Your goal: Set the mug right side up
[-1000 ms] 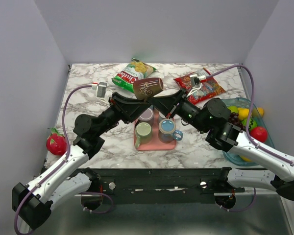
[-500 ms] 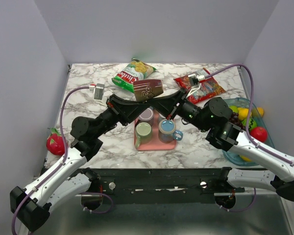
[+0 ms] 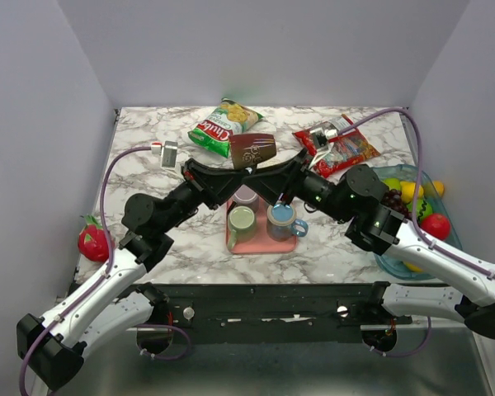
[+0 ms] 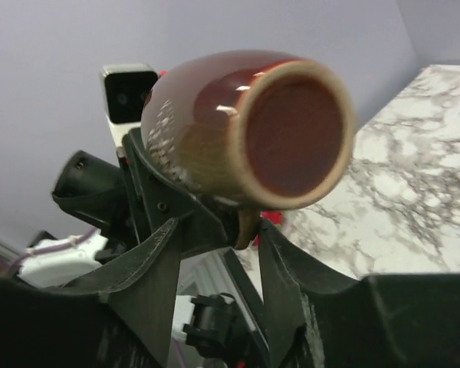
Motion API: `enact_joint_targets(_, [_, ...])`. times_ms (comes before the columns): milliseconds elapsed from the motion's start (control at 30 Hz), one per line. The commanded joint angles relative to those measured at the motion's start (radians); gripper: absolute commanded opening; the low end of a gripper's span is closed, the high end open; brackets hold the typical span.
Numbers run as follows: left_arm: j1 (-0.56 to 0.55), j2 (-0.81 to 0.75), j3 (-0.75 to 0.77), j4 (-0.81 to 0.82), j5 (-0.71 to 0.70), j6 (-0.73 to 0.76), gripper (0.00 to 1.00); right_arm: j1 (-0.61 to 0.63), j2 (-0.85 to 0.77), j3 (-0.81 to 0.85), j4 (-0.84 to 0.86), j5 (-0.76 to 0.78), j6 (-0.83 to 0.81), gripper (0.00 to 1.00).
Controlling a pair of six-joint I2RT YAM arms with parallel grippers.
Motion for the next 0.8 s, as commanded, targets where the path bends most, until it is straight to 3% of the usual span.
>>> enact_joint_targets(0, [0.005,-0.012,0.051,-0.157,-0.191,0.099,0.00,0.018,-0.001,-0.013,-0.088,-0.009,-0.034,0.66])
enact_joint_targets(33, [0.003,-0.015,0.056,-0.185,-0.243,0.111,0.00,0.016,-0.003,-0.017,-0.091,0.001,-0.040,0.75])
enact_joint_targets(133, [0.003,-0.012,0.098,-0.321,-0.356,0.173,0.00,0.018,-0.015,-0.017,-0.146,0.081,-0.044,0.89])
enact_joint_targets(233, [0.003,0.014,0.172,-0.496,-0.469,0.260,0.00,0.016,-0.034,-0.021,-0.236,0.181,-0.047,0.96])
enact_joint_targets(400, [0.005,0.126,0.315,-0.784,-0.751,0.403,0.00,0.016,-0.080,-0.063,-0.343,0.320,-0.031,0.98])
enact_joint_targets(500, [0.016,0.209,0.367,-0.874,-0.889,0.469,0.00,0.015,-0.103,-0.093,-0.392,0.374,-0.008,0.99])
enact_joint_targets(767, [0.219,0.413,0.421,-0.963,-0.876,0.493,0.00,0.005,-0.158,-0.125,-0.504,0.448,0.012,0.99])
